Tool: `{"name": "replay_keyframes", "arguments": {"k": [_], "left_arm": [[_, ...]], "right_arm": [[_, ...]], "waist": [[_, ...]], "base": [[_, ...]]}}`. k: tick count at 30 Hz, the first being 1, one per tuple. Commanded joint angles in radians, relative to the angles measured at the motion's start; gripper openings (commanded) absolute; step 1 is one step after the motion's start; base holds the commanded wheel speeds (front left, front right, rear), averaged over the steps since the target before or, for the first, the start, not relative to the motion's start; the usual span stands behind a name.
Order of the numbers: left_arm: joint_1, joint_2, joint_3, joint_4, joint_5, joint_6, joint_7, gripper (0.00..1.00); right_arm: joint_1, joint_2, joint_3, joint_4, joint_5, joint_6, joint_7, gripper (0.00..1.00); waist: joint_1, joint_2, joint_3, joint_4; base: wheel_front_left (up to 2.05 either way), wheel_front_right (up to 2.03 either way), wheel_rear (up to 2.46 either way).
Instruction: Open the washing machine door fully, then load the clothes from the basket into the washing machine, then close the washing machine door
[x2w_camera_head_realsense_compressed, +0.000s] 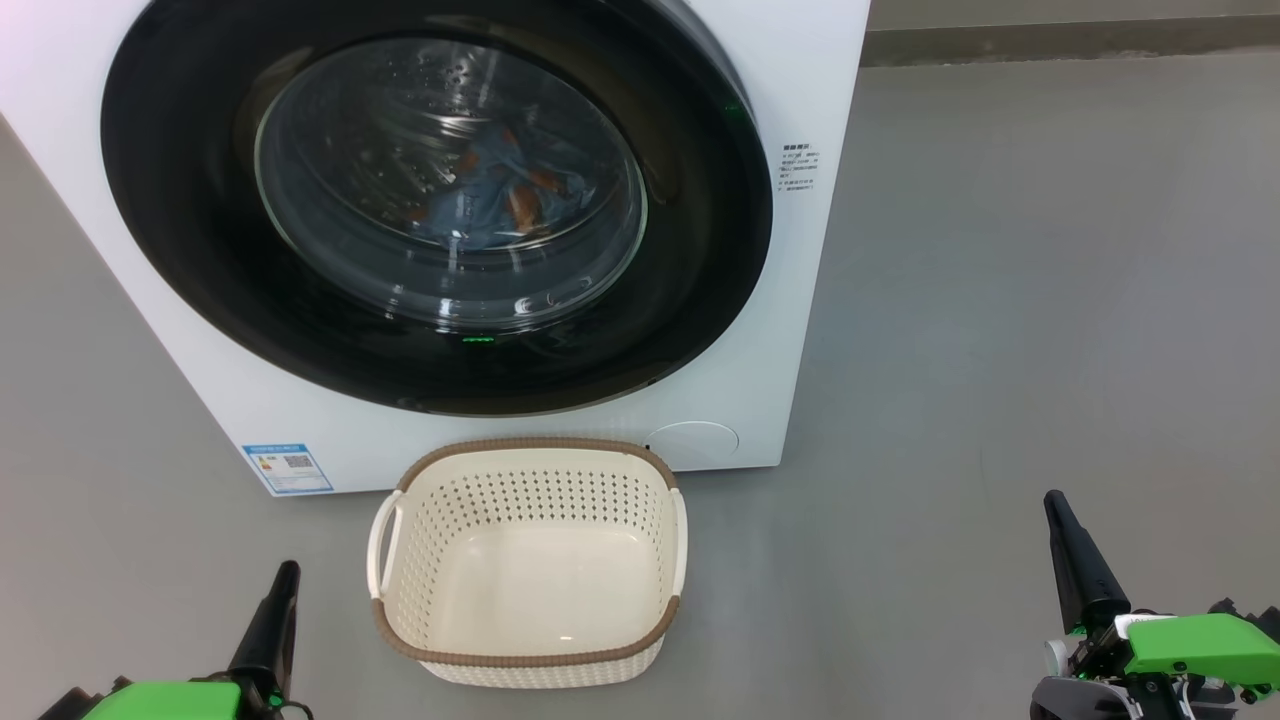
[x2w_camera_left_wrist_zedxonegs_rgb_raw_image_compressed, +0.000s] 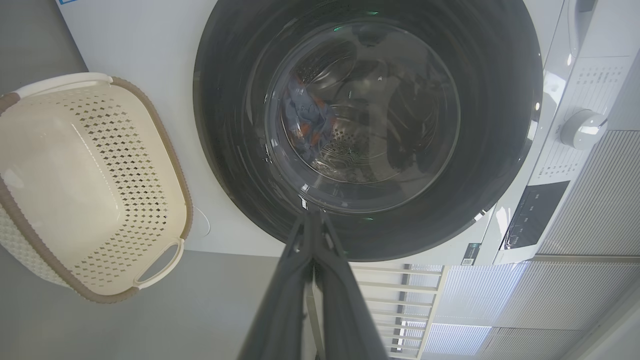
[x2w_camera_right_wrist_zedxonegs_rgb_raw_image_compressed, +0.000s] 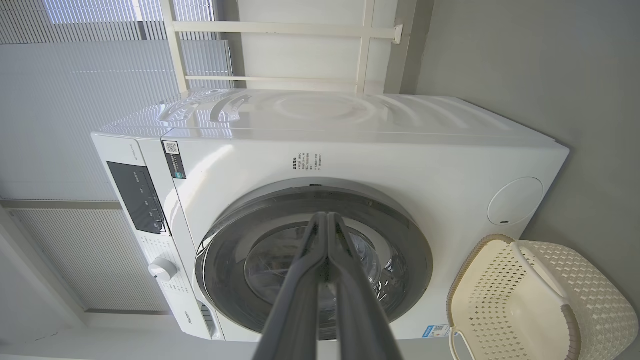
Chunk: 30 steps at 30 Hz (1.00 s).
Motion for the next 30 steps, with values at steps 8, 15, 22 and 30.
{"name": "replay_keyframes", "arguments": {"k": [8, 15, 22, 30], "left_arm": [[-0.041, 0.013, 0.035, -0.019, -0.006, -0.003, 0.007, 0.0], [-0.041, 0.013, 0.035, -0.019, -0.006, -0.003, 0.007, 0.0], [-0.041, 0.013, 0.035, -0.019, -0.006, -0.003, 0.007, 0.0], [-0.041, 0.013, 0.035, -0.019, -0.006, -0.003, 0.007, 0.0]], "right_arm": [[-0.01, -0.003, 0.022, -0.03, 0.004, 0.002, 0.008, 0.0], [-0.01, -0.003, 0.022, -0.03, 0.004, 0.002, 0.008, 0.0], [-0.01, -0.003, 0.022, -0.03, 0.004, 0.002, 0.008, 0.0], [-0.01, -0.003, 0.023, -0.03, 0.004, 0.002, 0.008, 0.0]], "waist": [[0.0, -0.0001, 0.0, 0.0], [0.0, -0.0001, 0.0, 0.0], [0.0, -0.0001, 0.0, 0.0], [0.0, -0.0001, 0.0, 0.0]], "base": [[0.0, 0.0, 0.0], [0.0, 0.0, 0.0], [0.0, 0.0, 0.0], [0.0, 0.0, 0.0]]}}
